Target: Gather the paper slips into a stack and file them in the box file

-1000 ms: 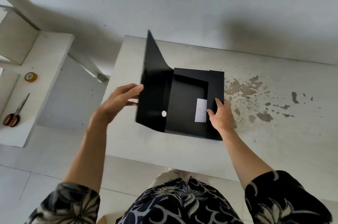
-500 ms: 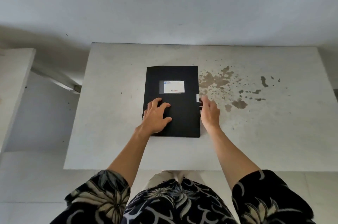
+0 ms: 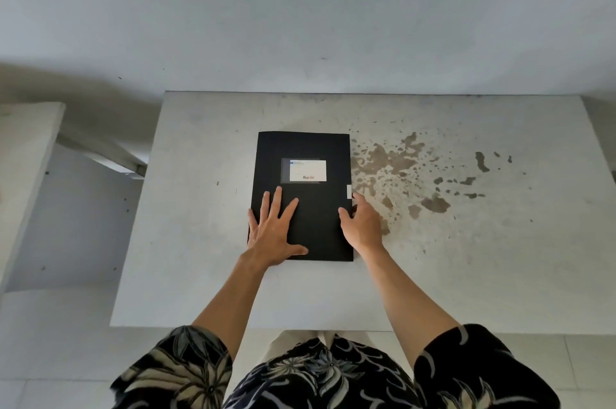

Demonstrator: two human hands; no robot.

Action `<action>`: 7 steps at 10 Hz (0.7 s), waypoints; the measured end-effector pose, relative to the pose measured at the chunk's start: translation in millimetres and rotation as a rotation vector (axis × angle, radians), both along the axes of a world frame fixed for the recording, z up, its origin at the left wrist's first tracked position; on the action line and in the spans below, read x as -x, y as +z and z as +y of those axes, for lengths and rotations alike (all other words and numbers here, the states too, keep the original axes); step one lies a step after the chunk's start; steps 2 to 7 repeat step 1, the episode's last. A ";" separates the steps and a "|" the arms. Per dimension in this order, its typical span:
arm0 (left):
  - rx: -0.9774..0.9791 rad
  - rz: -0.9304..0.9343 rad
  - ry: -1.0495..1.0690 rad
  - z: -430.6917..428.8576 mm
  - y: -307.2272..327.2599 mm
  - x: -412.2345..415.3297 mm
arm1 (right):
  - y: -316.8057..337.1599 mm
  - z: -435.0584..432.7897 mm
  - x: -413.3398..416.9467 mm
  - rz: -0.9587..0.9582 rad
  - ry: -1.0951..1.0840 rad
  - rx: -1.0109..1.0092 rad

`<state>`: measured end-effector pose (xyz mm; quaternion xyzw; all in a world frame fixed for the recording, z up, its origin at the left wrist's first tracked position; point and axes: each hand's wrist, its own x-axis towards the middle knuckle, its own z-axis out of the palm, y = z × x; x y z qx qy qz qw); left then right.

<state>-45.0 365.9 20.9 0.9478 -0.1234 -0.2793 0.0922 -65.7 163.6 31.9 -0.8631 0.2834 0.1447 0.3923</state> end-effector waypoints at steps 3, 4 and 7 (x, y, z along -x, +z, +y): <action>-0.026 -0.028 -0.004 -2.3 1.2 -8.2 | -3.9 -0.4 -11.2 0.021 0.029 -0.024; -0.026 -0.028 -0.004 -2.3 1.2 -8.2 | -3.9 -0.4 -11.2 0.021 0.029 -0.024; -0.026 -0.028 -0.004 -2.3 1.2 -8.2 | -3.9 -0.4 -11.2 0.021 0.029 -0.024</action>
